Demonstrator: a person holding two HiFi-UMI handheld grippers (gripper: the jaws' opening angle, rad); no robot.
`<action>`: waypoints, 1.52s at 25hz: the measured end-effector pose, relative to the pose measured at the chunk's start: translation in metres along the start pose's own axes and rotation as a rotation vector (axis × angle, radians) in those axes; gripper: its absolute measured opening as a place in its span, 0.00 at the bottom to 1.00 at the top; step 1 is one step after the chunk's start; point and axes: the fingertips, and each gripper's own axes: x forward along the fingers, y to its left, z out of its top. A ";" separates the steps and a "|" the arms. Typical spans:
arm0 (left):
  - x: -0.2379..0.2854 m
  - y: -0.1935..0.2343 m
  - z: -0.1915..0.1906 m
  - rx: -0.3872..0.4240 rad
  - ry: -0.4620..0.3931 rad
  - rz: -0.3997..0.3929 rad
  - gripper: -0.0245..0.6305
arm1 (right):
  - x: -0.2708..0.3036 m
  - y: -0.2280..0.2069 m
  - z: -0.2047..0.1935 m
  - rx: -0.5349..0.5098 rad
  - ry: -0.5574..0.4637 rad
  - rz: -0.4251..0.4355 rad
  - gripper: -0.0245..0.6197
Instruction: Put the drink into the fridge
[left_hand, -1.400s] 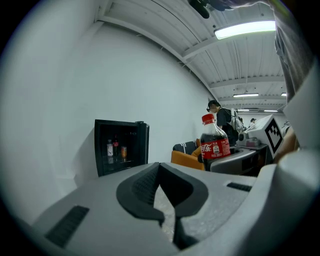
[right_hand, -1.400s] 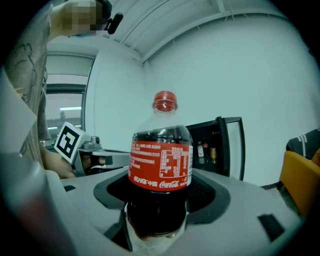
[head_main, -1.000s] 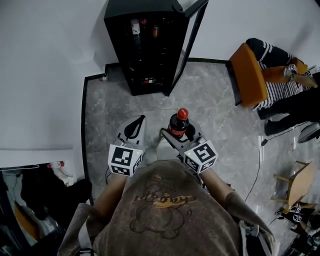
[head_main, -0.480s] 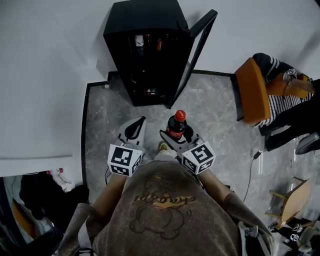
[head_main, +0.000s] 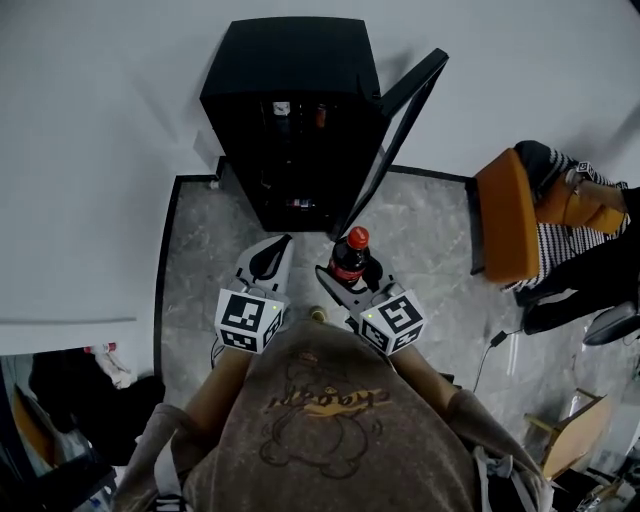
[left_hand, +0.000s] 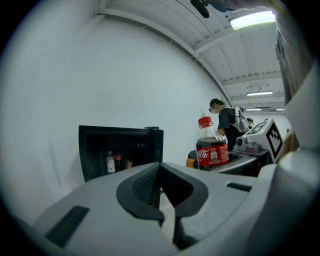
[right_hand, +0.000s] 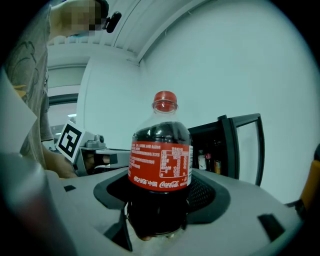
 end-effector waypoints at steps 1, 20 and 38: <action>0.004 0.002 0.003 -0.003 -0.003 0.007 0.04 | 0.002 -0.005 0.003 0.002 -0.001 0.003 0.51; 0.057 0.055 0.004 -0.031 -0.002 0.056 0.04 | 0.059 -0.060 0.009 -0.004 0.011 0.002 0.51; 0.110 0.104 0.005 -0.025 0.051 0.022 0.04 | 0.124 -0.102 0.005 0.006 0.037 -0.002 0.51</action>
